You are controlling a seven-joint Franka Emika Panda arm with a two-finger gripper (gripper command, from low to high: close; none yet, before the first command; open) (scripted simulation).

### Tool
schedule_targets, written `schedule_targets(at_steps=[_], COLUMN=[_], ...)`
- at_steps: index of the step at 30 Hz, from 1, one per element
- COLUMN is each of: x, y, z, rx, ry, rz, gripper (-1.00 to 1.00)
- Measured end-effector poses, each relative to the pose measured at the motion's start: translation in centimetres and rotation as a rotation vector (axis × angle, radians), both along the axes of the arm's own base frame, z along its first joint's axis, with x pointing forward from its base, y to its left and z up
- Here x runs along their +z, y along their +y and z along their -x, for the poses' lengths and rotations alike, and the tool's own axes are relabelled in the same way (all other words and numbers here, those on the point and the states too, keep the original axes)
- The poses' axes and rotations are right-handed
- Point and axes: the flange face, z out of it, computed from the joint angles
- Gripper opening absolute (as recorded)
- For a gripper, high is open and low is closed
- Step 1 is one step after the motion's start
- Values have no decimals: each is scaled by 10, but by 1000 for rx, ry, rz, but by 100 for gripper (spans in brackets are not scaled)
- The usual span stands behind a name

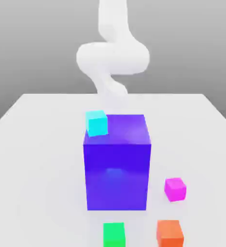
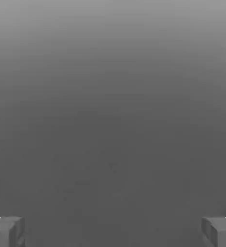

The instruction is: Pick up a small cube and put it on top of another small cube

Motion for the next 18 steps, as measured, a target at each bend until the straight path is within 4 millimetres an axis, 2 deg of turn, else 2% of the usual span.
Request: schedule_targets(at_steps=[4,9,13,18], x=[-76,-172,-249,-341], y=[32,76,109,144], z=[-35,-54,-51,-26], rx=[221,499,730,1026], ry=[103,214,295,386], rz=[109,235,333,448], gripper=[0,0,0,0])
